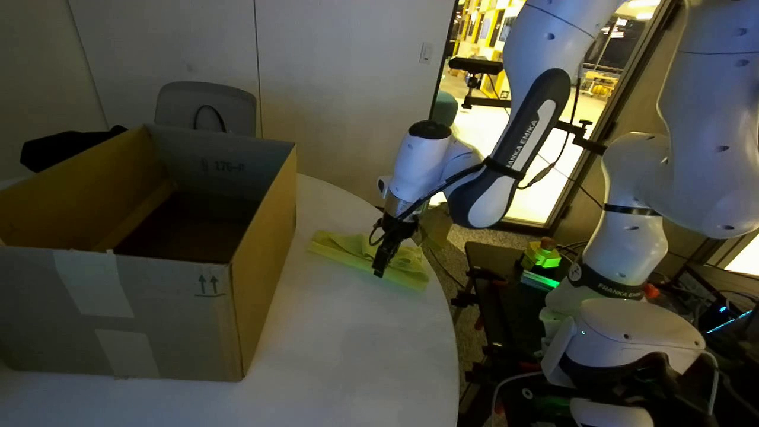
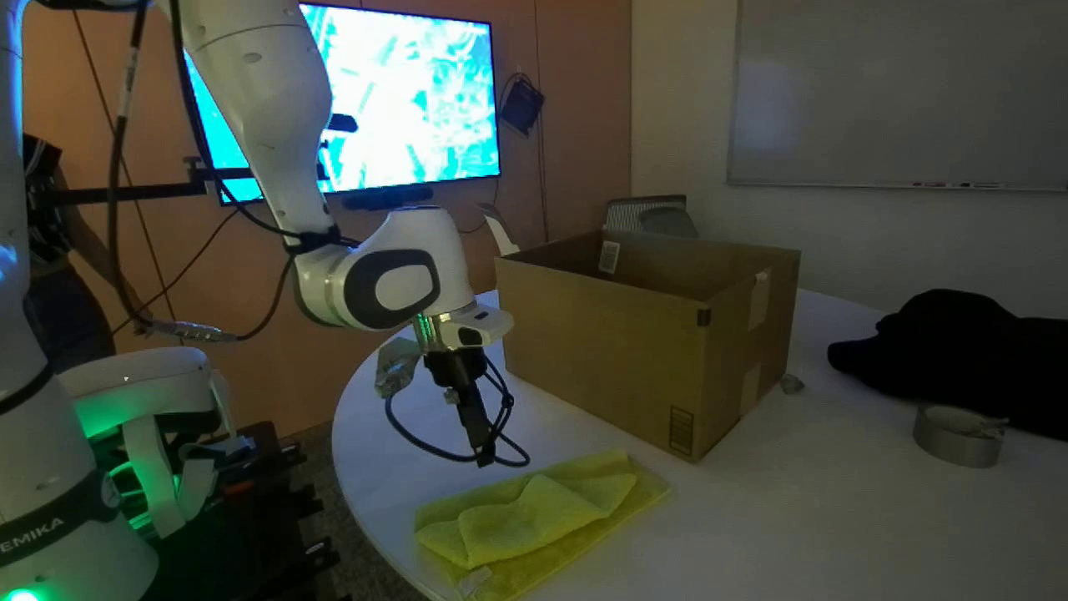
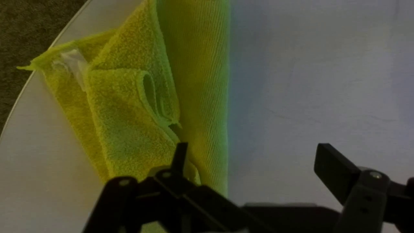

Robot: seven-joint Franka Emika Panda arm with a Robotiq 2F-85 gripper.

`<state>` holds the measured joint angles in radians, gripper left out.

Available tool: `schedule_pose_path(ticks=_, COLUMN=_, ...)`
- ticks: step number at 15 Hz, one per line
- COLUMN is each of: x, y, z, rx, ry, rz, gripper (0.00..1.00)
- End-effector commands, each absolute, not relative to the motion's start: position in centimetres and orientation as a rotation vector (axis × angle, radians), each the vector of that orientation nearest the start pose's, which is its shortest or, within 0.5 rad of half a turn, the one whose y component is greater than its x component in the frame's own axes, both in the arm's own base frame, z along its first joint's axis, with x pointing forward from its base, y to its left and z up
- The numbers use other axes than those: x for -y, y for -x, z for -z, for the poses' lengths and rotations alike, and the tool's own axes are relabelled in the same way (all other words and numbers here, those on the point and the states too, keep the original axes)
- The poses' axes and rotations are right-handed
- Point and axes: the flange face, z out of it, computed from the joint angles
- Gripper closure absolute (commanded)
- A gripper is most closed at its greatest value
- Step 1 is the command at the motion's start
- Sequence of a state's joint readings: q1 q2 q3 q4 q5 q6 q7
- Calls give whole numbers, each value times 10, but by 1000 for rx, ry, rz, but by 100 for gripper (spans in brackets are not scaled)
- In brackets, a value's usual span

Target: Put the marker on the towel then put it inside the box

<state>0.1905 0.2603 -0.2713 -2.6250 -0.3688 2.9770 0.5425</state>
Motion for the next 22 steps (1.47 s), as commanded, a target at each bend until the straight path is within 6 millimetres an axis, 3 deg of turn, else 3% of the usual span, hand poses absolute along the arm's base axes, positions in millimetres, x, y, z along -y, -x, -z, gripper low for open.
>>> schedule_pose_path(ticks=1, x=34, y=-454, z=-149, rx=-365, ry=3215, rz=170, gripper=0)
schedule_pose_path(ticks=8, x=71, y=-484, z=-112, rx=-362, ry=3195, rz=84, gripper=0)
schedule_pose_path(ticks=12, x=90, y=-489, z=-87, rx=-366, ry=3208, rz=-9, gripper=0)
schedule_pose_path(ticks=15, x=92, y=-492, z=-82, rx=-355, ry=3201, rz=-61, gripper=0)
schedule_pose_path(ticks=16, x=92, y=-492, z=-82, rx=-347, ry=3201, rz=-77, gripper=4)
schedule_pose_path(ticks=17, x=91, y=-492, z=-83, rx=-332, ry=3197, rz=-92, gripper=27)
schedule_pose_path(ticks=19, x=89, y=-492, z=-86, rx=-310, ry=3199, rz=-117, gripper=30)
schedule_pose_path(ticks=22, x=83, y=-490, z=-90, rx=-265, ry=3197, rz=-145, gripper=54)
